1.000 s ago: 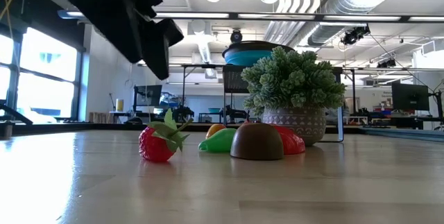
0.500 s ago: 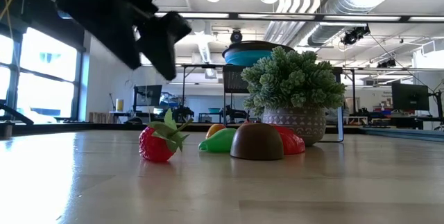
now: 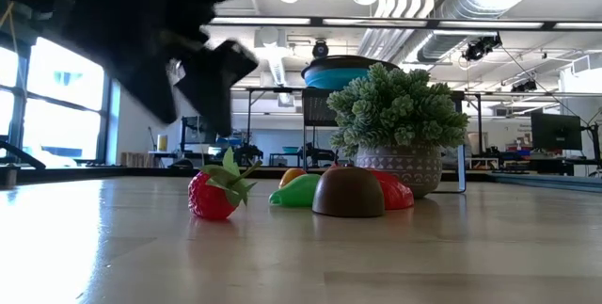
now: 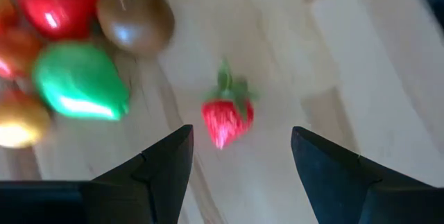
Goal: Pick & Place Fruit
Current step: Put the red strawberry into the blue strainer bowl
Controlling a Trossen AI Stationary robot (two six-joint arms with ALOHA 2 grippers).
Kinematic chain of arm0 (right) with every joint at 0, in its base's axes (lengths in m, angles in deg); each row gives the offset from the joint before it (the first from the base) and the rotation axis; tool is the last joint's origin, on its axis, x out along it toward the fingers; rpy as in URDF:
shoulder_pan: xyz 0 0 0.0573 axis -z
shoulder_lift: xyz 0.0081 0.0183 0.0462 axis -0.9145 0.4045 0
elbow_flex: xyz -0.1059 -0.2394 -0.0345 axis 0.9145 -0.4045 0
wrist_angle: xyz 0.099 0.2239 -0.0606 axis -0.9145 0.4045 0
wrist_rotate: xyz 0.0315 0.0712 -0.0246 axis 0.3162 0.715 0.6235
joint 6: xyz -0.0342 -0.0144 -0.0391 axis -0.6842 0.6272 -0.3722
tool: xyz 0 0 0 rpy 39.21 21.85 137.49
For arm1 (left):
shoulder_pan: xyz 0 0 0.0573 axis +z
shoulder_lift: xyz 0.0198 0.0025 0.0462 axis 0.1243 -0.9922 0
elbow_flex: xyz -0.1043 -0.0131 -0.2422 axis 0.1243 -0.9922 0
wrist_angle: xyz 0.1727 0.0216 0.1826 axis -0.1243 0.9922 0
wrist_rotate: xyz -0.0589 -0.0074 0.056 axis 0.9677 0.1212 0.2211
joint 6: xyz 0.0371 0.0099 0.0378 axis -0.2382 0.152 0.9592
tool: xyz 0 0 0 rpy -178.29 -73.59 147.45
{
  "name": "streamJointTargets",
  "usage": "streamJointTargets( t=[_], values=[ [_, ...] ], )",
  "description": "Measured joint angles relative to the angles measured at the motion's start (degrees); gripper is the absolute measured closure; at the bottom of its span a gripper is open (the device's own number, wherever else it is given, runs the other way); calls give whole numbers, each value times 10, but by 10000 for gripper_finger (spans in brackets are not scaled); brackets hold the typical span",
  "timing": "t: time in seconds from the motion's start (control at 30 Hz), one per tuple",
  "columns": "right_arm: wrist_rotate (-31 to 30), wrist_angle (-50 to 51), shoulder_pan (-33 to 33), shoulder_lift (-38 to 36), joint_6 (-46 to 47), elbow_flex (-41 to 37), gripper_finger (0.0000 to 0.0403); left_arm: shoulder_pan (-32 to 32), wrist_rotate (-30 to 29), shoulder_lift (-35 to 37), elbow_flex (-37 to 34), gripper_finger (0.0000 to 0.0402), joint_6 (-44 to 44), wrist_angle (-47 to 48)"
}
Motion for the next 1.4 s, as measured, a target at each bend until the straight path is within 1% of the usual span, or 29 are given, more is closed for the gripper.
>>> streamJointTargets(
  t=[0.2, 0.4, 0.63, 0.9, 1.0, 1.17, 1.4],
  values=[
    [-1, -3, 4, 0, 0, 0, 398, 7, 7, 0, -10, 165, 2, -17],
    [-30, -4, 5, 0, -1, 0, 398, 12, 7, -4, -11, 165, 27, -18],
    [-30, -3, 5, 0, -1, 0, 398, 11, 31, -28, -11, 165, 28, -46],
    [-30, -3, 5, 0, -1, 0, 398, 11, 25, -30, -11, 165, 28, -58],
    [-29, -2, 5, 0, -1, 0, 398, 11, 21, -46, -10, 165, 28, -67],
    [-30, -2, 5, 0, -1, 0, 398, 11, 50, -67, -10, 165, 10, -82],
    [-30, 1, 5, 0, -1, 0, 398, 11, 45, -67, -10, 165, 15, -86]
  ],
)
